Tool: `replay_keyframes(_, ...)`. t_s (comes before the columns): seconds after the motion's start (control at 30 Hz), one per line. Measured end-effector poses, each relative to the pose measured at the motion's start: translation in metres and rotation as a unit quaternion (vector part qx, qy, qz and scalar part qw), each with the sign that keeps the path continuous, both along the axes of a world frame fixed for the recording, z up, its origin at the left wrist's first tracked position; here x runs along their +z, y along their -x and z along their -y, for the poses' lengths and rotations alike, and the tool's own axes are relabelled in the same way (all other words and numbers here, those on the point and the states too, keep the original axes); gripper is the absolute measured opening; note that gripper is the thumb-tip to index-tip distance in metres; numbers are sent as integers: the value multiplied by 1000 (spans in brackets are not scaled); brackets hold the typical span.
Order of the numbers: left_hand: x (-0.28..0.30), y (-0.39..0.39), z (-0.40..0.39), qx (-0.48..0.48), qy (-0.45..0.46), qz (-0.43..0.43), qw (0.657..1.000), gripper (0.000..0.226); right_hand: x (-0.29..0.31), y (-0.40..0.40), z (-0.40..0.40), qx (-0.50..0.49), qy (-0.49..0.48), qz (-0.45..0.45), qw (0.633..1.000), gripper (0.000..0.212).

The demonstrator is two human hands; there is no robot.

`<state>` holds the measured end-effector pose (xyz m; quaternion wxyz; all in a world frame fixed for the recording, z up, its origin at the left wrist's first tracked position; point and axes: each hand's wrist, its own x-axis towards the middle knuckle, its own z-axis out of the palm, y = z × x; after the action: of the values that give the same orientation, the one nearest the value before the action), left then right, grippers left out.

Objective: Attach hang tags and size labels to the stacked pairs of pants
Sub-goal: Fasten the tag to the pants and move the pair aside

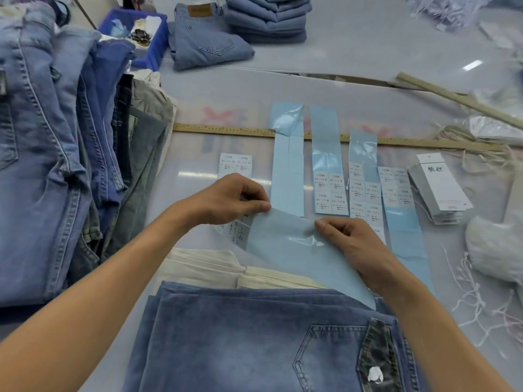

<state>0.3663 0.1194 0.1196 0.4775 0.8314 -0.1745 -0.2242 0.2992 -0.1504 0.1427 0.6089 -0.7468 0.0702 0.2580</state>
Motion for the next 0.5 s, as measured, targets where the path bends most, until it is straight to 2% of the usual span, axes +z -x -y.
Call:
replay_keyframes(0.27, -5, -2, -1, 28, 52, -24, 998, 16, 1, -12, 7, -58, -85, -51, 993, 40)
replay_keyframes(0.37, -7, -3, -5, 48, 61, -16, 997, 18, 0, -14, 12, -88, -62, -52, 993, 37)
replay_keyframes(0.5, -11, -3, -9, 59, 74, -38, 995, 23, -4, -14, 19, -72, -38, -40, 996, 35)
